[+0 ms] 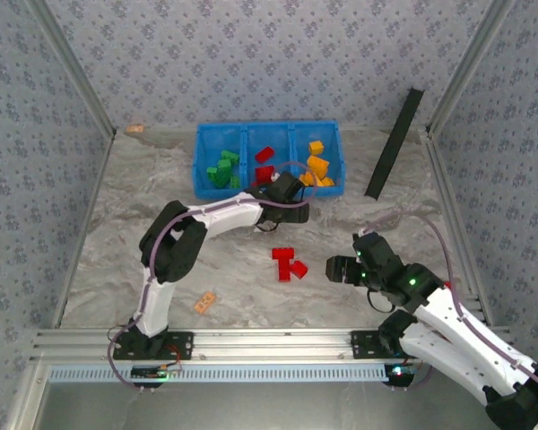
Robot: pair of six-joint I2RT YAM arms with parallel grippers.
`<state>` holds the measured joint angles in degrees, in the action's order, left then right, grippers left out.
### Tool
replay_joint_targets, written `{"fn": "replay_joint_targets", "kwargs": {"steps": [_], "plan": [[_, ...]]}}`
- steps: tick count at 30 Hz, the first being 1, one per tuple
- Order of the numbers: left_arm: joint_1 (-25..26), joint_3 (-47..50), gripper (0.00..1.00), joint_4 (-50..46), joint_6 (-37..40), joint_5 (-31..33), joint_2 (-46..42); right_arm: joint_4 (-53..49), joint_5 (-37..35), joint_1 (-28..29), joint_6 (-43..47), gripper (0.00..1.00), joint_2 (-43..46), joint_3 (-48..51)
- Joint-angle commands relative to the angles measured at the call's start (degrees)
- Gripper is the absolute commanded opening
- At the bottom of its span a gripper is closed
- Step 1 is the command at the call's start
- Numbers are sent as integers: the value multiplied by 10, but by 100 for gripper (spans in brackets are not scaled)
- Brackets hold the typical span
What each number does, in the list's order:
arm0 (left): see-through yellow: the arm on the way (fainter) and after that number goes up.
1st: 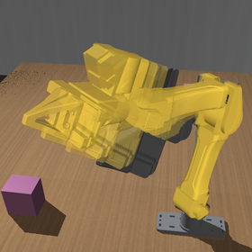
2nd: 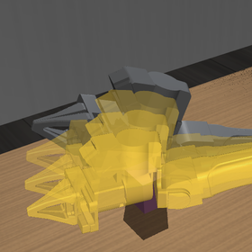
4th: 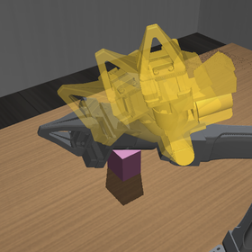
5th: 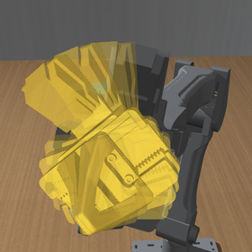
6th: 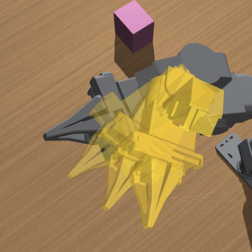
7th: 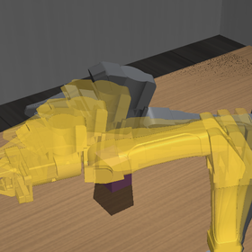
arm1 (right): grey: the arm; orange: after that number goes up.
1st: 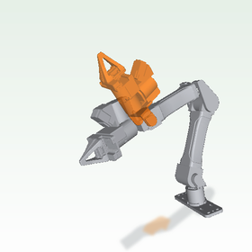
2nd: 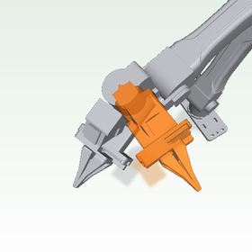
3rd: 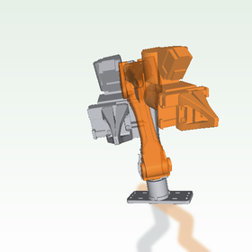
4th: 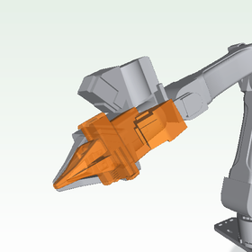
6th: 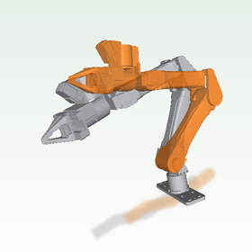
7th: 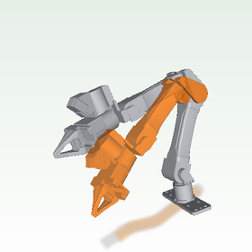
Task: Sort the legos into containers by color
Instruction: Pick up the lego from the center of the table.
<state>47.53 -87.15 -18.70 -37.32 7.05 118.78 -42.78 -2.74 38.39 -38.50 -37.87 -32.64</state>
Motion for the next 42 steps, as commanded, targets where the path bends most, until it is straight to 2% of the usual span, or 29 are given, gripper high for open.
{"fn": "replay_joint_targets", "kwargs": {"steps": [1,6,14,21,28,37,42], "plan": [[1,-44,82,-23,-11,30,24,31,27,14,-55,83,11,27],[1,-86,82,-53,-8,69,59,57,26,41,-80,84,10,54],[5,-150,80,-118,4,129,107,77,40,51,-75,83,-8,57],[5,-138,75,-121,-5,122,118,106,44,56,-74,83,-32,63],[4,-125,67,-110,-10,118,120,115,44,59,-70,83,-48,63],[-1,-122,43,-117,-12,102,123,120,42,59,-65,83,-60,59],[-2,-62,35,-109,-13,95,88,143,52,58,-48,83,-101,46]]}}
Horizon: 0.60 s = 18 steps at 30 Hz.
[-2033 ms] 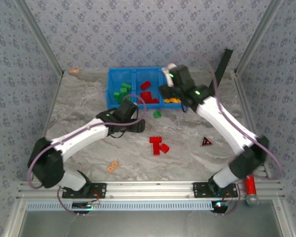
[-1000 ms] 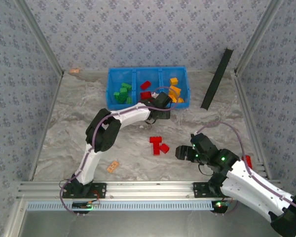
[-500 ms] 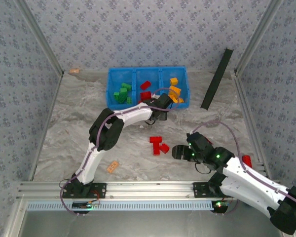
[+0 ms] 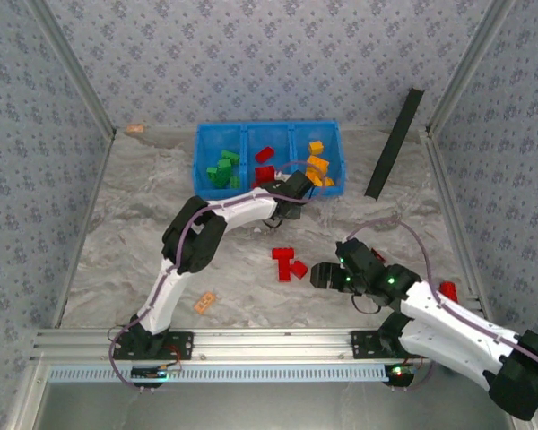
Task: Sort the legos into containers by color
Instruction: Pick up the lego from the center of the table, then place the lego in the container.
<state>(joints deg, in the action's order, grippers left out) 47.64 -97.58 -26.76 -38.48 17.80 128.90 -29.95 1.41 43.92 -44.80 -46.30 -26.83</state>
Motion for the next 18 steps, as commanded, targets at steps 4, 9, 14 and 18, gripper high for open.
{"fn": "replay_joint_targets", "kwargs": {"steps": [4,9,14,18], "plan": [[-4,105,30,-25,6,-19,-64,48,25,3,20,84,-48,-19],[-4,180,28,-32,26,-13,-160,86,37,5,36,84,-88,-28],[-6,208,27,-69,51,-5,-263,93,21,10,83,85,-132,-59],[-25,222,27,-92,69,-6,-347,90,12,7,145,86,-178,-90]]}}
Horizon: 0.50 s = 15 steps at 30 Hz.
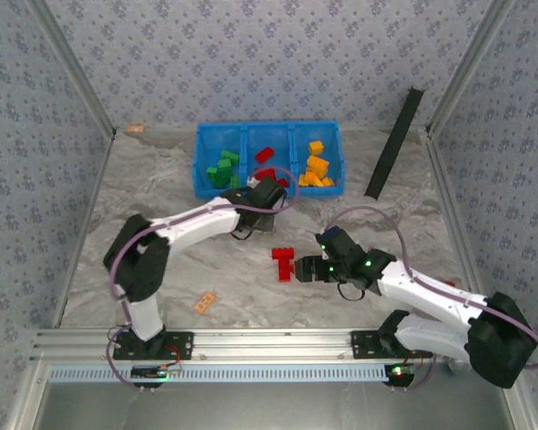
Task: Sort the legos into containers by color
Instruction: Place the lego in the container, then pick up the lego from the bottom-center of the table.
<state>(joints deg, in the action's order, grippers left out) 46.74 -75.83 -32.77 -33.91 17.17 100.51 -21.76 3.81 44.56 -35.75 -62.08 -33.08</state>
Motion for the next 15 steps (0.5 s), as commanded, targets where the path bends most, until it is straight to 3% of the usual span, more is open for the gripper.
{"fn": "replay_joint_targets", "kwargs": {"steps": [1,8,15], "plan": [[-25,9,28,-32,29,-1,-85,8,-13,2,65,86,-34,-35],[-126,9,30,-36,85,-10,-178,32,-2,5,110,84,-98,-58],[-229,-8,30,2,120,-68,-130,22,-4,15,123,80,-140,-73]]}}
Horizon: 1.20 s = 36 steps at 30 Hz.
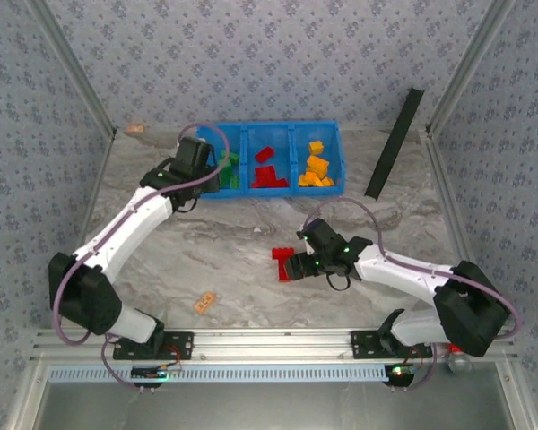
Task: Sort the legos into containers by color
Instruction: Pick up the lego from the bottom-center of the table.
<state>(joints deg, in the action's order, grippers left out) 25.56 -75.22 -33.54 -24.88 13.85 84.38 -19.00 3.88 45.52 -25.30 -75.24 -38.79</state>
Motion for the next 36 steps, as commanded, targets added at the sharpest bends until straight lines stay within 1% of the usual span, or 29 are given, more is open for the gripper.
{"fn": "replay_joint_targets", "kwargs": {"steps": [1,3,7,15,19,24,28,32,36], "plan": [[-24,-21,30,12,34,-38,46,-6,-6,7,18,80,-10,-15],[-32,-34,30,19,39,-49,74,-5,-8,8,15,78,-16,-10],[-44,-65,30,32,40,-70,133,2,-8,8,12,71,-30,-2],[-46,-144,30,29,38,-96,245,6,-13,11,9,59,-47,4],[-46,-175,31,25,36,-102,285,5,-15,11,15,54,-61,0],[-46,-211,36,11,34,-114,334,2,-14,12,18,43,-70,-2],[-46,-225,41,8,31,-118,357,-15,-20,12,17,34,-57,-4],[-46,-227,51,8,29,-119,353,-46,-25,12,15,30,-25,-13],[-46,-218,59,9,36,-113,324,-102,-47,11,14,29,26,-41]]}}
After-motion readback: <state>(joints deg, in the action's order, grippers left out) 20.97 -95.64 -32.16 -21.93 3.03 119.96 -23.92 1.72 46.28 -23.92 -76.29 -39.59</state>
